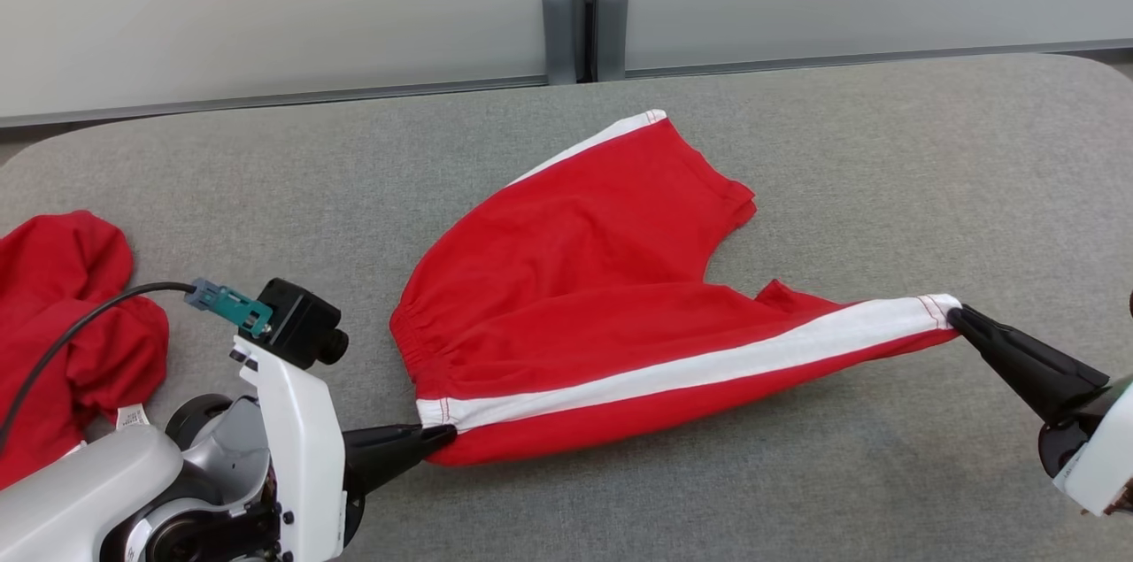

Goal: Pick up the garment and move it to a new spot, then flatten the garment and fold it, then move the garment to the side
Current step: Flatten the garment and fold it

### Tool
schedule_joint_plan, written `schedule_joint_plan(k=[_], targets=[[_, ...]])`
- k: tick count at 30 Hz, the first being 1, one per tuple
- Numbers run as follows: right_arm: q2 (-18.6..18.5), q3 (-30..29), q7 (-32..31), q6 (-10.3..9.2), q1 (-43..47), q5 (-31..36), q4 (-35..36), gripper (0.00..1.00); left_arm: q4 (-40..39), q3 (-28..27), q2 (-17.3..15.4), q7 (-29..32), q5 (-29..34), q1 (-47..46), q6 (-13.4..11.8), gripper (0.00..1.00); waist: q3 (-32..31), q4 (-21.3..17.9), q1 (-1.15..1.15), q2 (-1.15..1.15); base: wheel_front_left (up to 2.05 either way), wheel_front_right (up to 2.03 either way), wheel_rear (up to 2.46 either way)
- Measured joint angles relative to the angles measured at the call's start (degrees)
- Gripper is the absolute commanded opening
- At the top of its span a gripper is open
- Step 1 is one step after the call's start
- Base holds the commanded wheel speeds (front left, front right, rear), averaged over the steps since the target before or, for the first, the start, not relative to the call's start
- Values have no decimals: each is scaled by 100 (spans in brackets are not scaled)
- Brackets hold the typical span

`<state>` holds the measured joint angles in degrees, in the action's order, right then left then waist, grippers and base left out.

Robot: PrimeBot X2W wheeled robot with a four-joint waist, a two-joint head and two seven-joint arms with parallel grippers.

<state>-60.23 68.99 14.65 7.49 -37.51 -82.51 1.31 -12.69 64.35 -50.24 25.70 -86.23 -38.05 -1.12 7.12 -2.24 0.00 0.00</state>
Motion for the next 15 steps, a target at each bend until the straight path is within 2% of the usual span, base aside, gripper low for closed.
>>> schedule_joint_plan(k=[5, 10, 15], targets=[[-41, -143, -54, 0, -83, 92, 33, 0, -87, -92, -1, -14, -56, -25, -85, 0, 133, 60, 0, 0, 0, 0, 0], [227, -350, -419, 0, -654, 179, -162, 0, 189, -225, 192, 302, -240, -427, -103, 0, 458, 110, 0, 0, 0, 0, 0], [567, -523, -909, 0, -1434, 179, -500, 0, 700, -310, 446, 759, -352, -957, 114, 0, 947, 201, 0, 0, 0, 0, 0]])
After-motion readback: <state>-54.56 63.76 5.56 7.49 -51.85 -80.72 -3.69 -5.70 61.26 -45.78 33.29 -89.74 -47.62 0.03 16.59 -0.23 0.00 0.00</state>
